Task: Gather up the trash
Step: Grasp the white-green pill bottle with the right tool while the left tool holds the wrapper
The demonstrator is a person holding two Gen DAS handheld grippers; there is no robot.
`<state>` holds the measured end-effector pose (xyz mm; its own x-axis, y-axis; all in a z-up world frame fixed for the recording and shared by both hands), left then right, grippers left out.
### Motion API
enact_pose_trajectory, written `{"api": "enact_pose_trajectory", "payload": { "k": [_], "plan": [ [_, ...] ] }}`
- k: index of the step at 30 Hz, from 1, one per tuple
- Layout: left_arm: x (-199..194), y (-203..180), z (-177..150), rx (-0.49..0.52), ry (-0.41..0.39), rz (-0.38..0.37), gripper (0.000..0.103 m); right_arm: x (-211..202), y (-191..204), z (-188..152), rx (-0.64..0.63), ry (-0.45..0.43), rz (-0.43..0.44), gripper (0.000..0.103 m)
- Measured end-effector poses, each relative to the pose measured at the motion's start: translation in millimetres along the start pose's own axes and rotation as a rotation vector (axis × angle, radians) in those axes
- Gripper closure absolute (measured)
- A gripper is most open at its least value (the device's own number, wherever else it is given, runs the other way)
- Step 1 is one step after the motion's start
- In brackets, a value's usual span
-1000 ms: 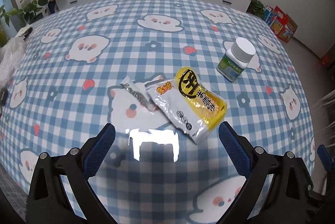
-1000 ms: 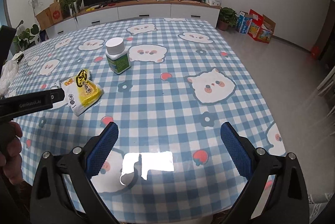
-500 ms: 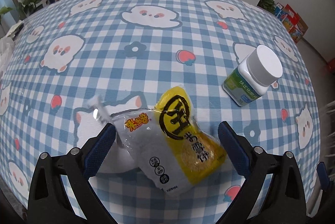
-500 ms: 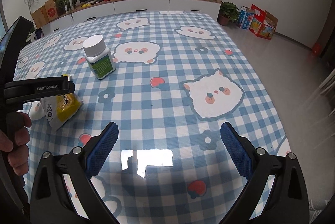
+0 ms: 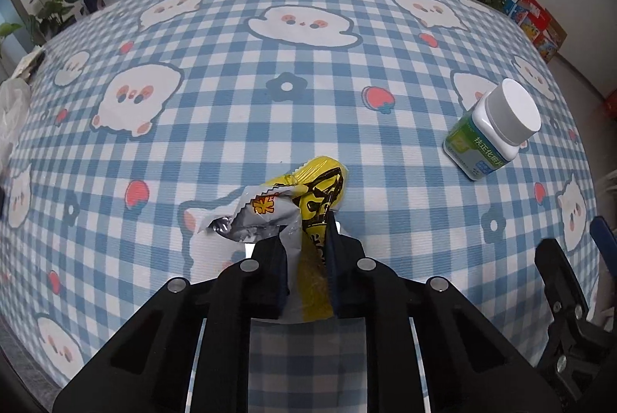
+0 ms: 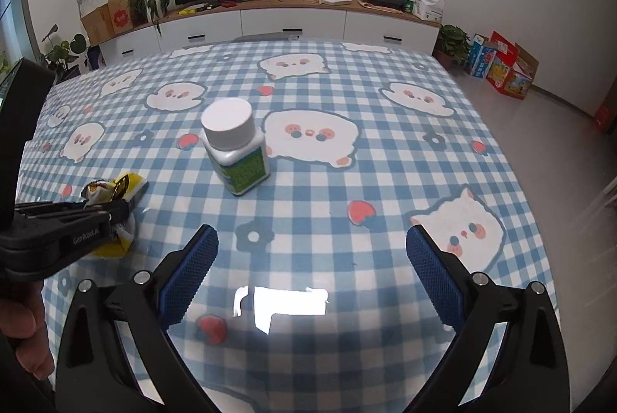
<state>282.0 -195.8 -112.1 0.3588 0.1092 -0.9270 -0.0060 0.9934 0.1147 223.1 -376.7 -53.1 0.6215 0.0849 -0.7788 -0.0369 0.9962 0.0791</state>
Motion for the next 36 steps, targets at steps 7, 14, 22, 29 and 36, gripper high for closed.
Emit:
{"api": "enact_pose_trajectory", "payload": {
  "k": [7,14,22,29,36],
  "plan": [
    [-11.1,41.1,1.6,0.036,-0.049,0.004,0.089,25.1,26.2,28.0,0.014,-0.028,0.018,0.009],
    [-14.9,79.2,6.3,0.026,-0.074,0.007,0.089,53.2,44.9,41.9,0.017,-0.002,0.013,0.02],
    [-8.0,103.3,2.5,0.023,-0.062,0.009,0.089,65.0,50.9,47.6,0.044,0.011,-0.024,0.041],
    [-10.4,115.0,-3.1,0.021,-0.056,0.007,0.089,59.6,48.2,49.8,0.067,0.01,-0.048,0.056],
    [-28.0,119.7,-9.9,0.021,-0.067,0.005,0.089,35.3,56.0,49.8,0.044,-0.005,-0.047,0.056]
  ]
}}
Point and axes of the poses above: each gripper's, at about its wrist camera, not at the fingertips, and x roughly the way its jaws point, y to its left, z to its top, the point moved 3 cm from there along x, roughly the way its jaws point, and after that the axes turned 10 degrees about z, right-handed, at the moved point
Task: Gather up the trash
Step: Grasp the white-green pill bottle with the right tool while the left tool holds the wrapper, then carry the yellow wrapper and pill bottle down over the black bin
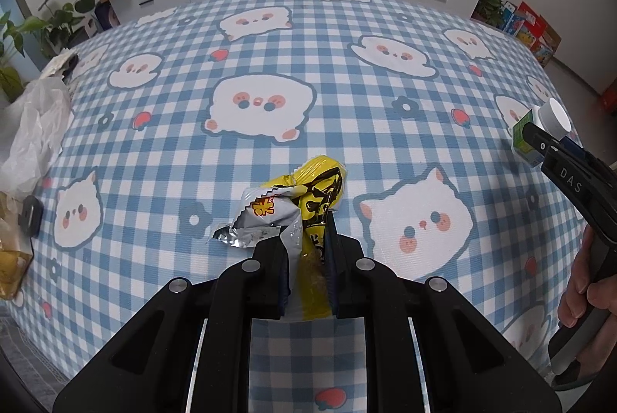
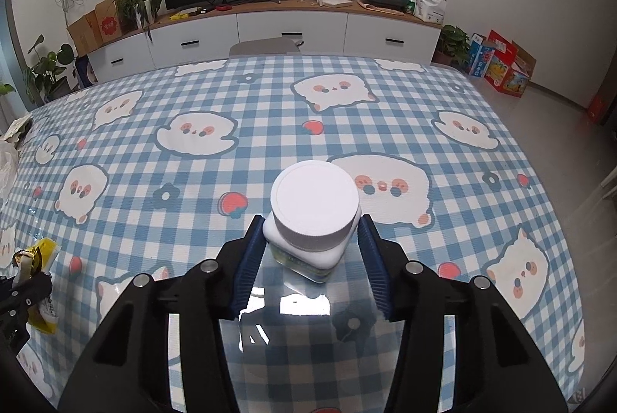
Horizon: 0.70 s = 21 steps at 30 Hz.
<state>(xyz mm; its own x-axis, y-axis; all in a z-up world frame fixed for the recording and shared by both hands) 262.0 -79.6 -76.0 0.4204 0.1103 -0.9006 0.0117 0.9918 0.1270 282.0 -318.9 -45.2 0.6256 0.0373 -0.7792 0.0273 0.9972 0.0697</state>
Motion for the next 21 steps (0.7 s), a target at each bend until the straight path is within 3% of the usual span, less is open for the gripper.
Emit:
{"api": "enact_pose_trajectory", "payload": {
  "k": [21],
  "plan": [
    [-70.5,15.4,-60.7,0.001,-0.021,0.0,0.089,-105.6,21.0,-41.9,0.002,-0.035,0.051,0.057]
  ]
}}
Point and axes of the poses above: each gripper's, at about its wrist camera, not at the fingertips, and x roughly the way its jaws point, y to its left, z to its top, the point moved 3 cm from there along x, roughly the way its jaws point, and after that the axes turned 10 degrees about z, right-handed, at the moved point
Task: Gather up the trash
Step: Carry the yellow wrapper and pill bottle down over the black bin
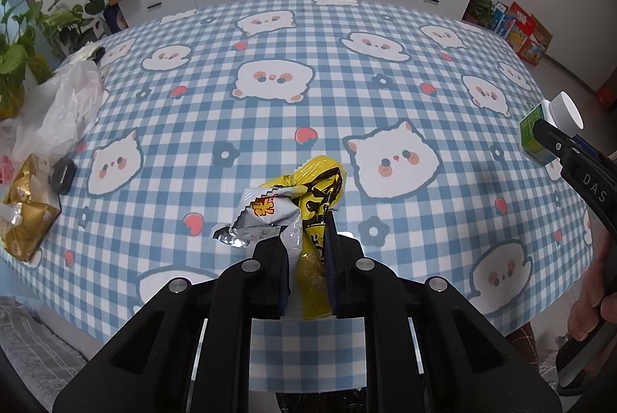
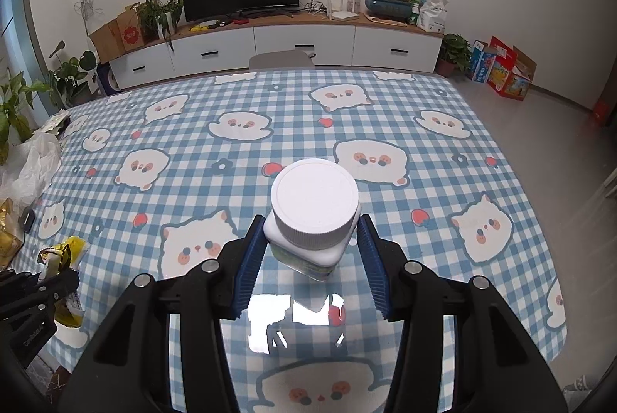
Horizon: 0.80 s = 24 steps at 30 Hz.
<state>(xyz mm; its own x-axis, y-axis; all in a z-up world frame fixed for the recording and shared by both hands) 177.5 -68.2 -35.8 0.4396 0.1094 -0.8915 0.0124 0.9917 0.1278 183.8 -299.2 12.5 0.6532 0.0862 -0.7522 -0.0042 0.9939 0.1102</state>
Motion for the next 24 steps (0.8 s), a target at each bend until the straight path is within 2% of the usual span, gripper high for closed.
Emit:
{"api": "enact_pose_trajectory", "payload": {
  "k": [10,24],
  "plan": [
    [-31.8,16.2,-34.4,-0.015,-0.026,0.005,0.089,-45.3,17.8,-29.2,-0.004,-0.002,0.028,0.057],
    [-55.6,42.3,-94.3,-0.041,-0.023,0.015,0.089,-93.7,47.8,-76.3,-0.016,-0.005,0.062,0.057]
  ]
}}
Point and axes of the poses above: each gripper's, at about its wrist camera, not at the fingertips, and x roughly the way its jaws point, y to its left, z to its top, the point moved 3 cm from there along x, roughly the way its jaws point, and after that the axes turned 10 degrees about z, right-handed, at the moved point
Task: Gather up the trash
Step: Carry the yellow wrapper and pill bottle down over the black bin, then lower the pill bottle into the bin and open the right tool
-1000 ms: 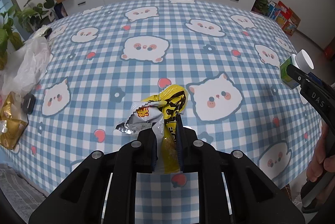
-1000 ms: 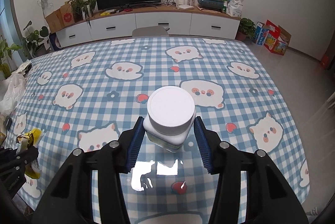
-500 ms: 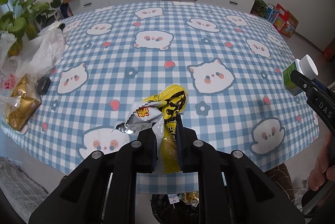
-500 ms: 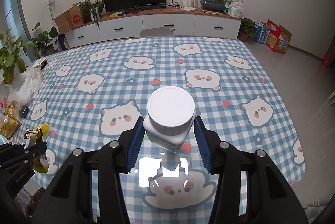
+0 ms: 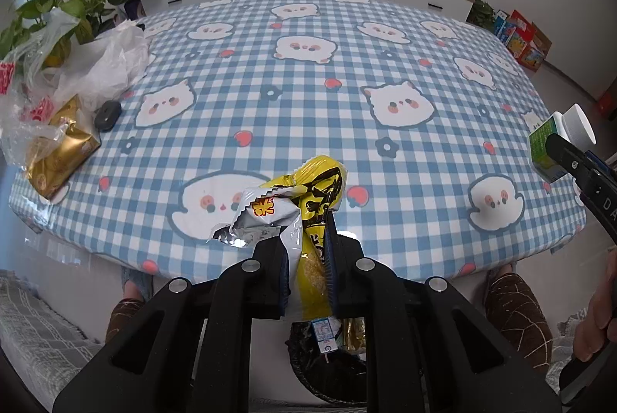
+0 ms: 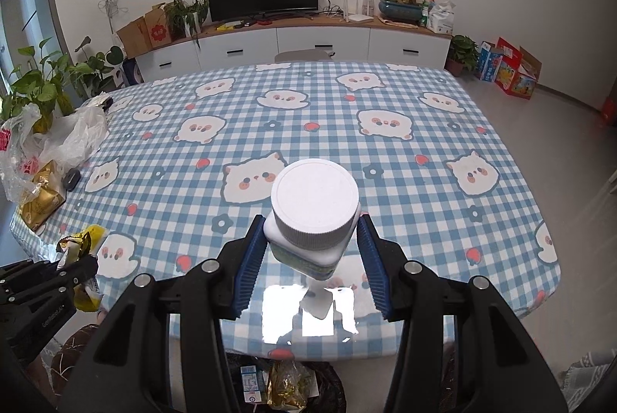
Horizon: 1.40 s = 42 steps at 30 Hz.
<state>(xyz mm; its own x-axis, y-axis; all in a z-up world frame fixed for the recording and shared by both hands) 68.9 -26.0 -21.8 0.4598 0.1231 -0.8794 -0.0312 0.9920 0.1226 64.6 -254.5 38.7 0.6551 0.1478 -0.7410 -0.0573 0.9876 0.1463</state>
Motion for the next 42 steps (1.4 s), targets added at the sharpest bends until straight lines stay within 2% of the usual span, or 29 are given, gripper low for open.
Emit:
{"api": "enact_pose_trajectory", "payload": {
  "k": [13,23,29,36,42],
  "plan": [
    [-4.9,21.7,-69.6,-0.029,0.021,0.006,0.089,-19.8,28.0,-66.5,-0.019,0.032,0.025,0.057],
    [6.1,36.5,-123.6,-0.046,0.032,0.015,0.089,-18.2,46.4,-120.2,-0.034,0.066,0.055,0.057],
    [23.9,39.6,-152.2,-0.051,0.05,0.016,0.089,-6.7,54.9,-152.9,-0.038,0.1,0.067,0.057],
    [55.3,36.3,-182.6,-0.062,0.098,-0.016,0.089,16.1,58.8,-186.0,-0.044,0.157,0.071,0.057],
    [79.7,41.5,-198.3,-0.07,0.116,-0.004,0.089,37.5,56.0,-209.5,-0.036,0.203,0.063,0.057]
  ]
}}
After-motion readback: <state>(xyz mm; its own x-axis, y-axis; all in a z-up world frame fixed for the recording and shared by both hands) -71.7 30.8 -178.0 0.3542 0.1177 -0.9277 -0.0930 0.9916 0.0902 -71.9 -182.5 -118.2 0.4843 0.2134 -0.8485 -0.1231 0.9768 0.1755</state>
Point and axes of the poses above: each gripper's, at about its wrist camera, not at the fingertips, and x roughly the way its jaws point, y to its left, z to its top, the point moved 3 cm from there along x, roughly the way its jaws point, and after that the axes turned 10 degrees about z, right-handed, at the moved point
